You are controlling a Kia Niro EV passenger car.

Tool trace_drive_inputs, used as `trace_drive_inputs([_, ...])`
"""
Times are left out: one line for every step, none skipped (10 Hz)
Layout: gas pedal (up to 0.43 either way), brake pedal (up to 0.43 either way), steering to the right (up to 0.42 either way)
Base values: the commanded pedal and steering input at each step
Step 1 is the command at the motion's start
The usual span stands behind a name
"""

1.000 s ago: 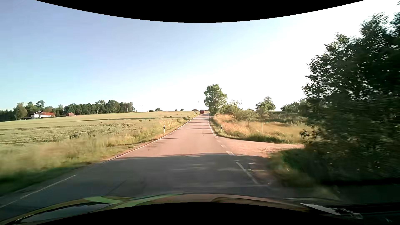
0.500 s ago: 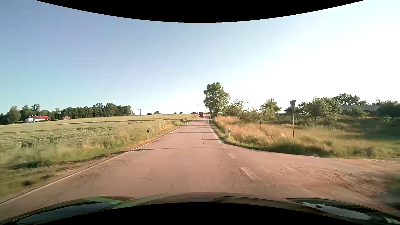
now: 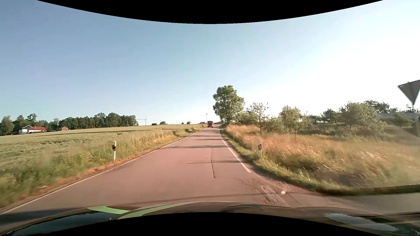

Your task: Follow the waypoints while adhering to traffic rules and regulations

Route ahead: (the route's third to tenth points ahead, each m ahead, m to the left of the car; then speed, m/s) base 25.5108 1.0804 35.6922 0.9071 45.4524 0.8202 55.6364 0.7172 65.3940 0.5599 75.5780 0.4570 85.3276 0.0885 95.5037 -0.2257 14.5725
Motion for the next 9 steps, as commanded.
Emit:
trace_drive_inputs([0.287,0.000,0.003])
trace_drive_inputs([0.287,0.000,0.003])
trace_drive_inputs([0.287,0.000,0.002])
trace_drive_inputs([0.299,0.000,0.002])
trace_drive_inputs([0.299,0.000,0.002])
trace_drive_inputs([0.299,0.000,0.002])
trace_drive_inputs([0.299,0.000,0.002])
trace_drive_inputs([0.299,0.000,0.002])
trace_drive_inputs([0.299,0.000,0.002])
